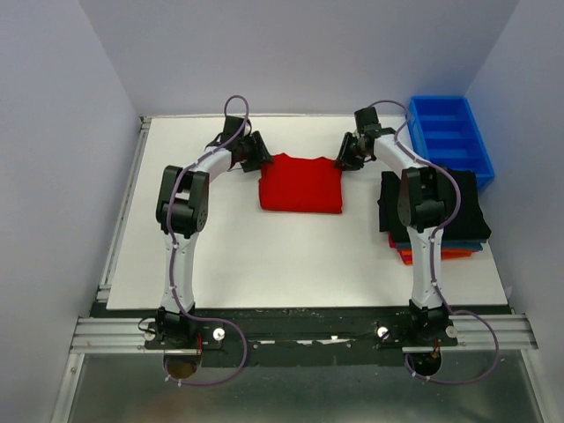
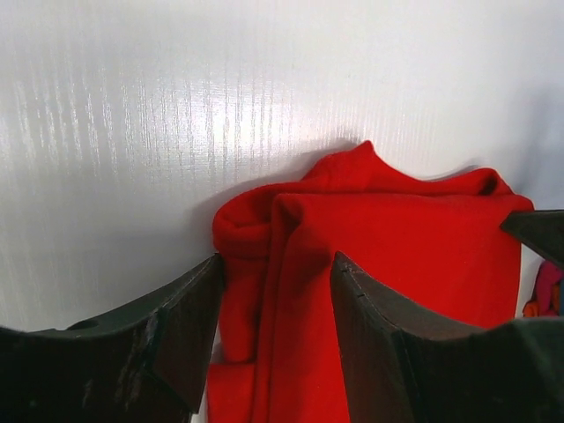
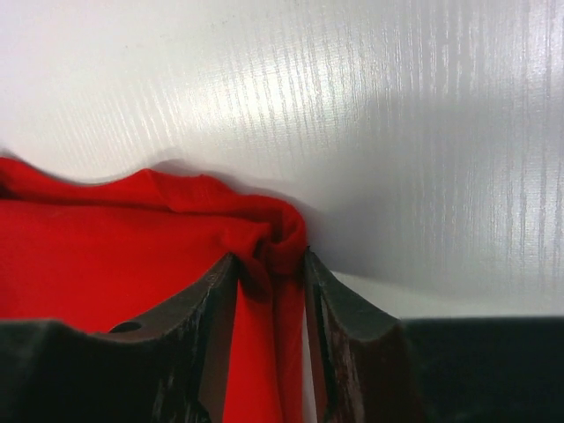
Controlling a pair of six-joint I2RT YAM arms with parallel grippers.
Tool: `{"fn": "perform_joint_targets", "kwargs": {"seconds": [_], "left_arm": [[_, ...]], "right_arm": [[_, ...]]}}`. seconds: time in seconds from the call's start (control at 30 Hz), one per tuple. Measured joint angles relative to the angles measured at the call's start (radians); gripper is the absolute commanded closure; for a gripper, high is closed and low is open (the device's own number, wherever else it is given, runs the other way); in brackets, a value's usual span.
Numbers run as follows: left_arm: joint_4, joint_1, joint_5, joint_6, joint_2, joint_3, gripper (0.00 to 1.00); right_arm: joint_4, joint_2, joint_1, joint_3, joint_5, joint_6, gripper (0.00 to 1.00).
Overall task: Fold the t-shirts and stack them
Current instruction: Put the neatly folded tshirt into the corner of the board with both arms
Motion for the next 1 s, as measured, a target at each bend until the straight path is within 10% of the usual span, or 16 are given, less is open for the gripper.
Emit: {"fn": "perform_joint_targets", "kwargs": {"seconds": [0.4, 0.47, 1.0], "left_arm": [[0.047, -0.006, 0.0, -0.036, 0.03, 0.002, 1.0], [0.078, -0.009, -0.001, -0.049, 0.03, -0.015, 1.0], [0.247, -0.036, -0.051, -0.057, -0.194, -0.331, 1.0]], "right_arm": [[0.0, 0.009, 0.01, 0.006, -0.015, 0.01, 0.86], [-0.001, 0.015, 0.012, 0.016, -0.015, 0.01, 0.99], [0.058, -0.251, 0.024, -0.211, 0.013, -0.018, 0.99]]}}
